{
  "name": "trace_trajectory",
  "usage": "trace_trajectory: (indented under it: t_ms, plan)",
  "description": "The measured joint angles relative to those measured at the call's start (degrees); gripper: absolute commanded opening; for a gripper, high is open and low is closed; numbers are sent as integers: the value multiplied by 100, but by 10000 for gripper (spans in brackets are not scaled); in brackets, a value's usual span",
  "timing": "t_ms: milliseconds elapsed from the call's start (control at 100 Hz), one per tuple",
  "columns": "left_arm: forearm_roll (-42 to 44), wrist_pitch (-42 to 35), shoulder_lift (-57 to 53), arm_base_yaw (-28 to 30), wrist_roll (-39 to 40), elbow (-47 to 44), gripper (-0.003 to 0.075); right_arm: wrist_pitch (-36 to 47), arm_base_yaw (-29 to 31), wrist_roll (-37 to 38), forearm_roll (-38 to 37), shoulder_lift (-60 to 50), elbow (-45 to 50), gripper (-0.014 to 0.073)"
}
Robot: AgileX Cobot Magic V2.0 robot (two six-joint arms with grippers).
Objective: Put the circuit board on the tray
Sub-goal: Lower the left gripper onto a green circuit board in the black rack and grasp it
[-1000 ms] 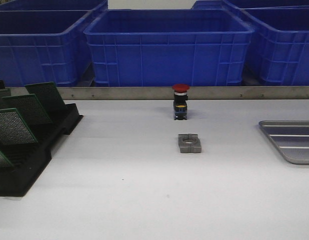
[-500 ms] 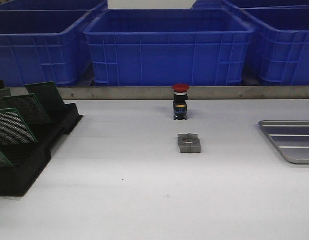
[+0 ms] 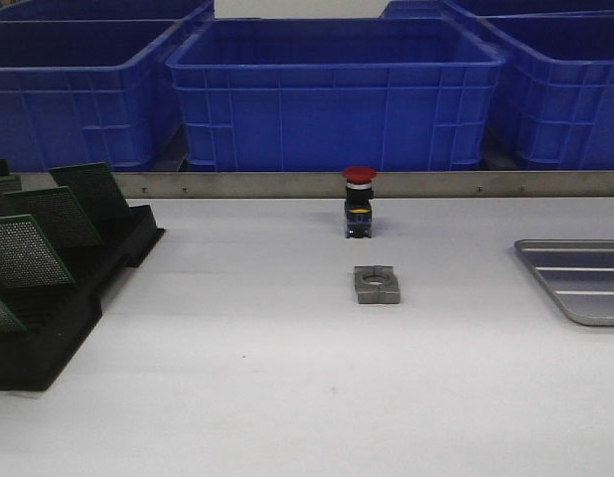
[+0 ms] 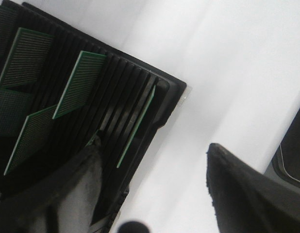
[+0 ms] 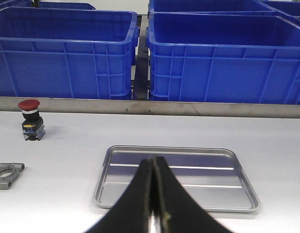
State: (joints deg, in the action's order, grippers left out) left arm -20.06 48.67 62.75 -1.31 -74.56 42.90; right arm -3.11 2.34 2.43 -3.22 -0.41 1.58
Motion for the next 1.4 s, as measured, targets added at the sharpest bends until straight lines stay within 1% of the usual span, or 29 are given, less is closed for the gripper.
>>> trace_trajectory:
  t_ms: [300, 540, 850, 900, 950, 1140, 1260, 1400]
  plan:
    - [-290, -225, 603, 0, -905, -2, 440, 0, 0, 0, 0, 0, 0, -61]
    - [-313, -478, 1103, 0, -1006, 48, 440, 0, 0, 0, 0, 0, 0, -61]
    - [-356, -538, 1621, 0, -1024, 290, 431, 0, 0, 0, 0, 0, 0, -61]
    - [-356, -538, 1696, 0, -1024, 309, 402, 0, 0, 0, 0, 0, 0, -61]
    - [-356, -538, 1747, 0, -1034, 319, 354, 0, 0, 0, 0, 0, 0, -61]
    - [-356, -538, 1810, 0, -1033, 319, 104, 0, 0, 0, 0, 0, 0, -61]
    - [-356, -538, 1810, 0, -1033, 319, -15, 0, 0, 0, 0, 0, 0, -61]
    - [-318, -592, 1810, -8, -1189, 338, -20, 0, 0, 0, 0, 0, 0, -61]
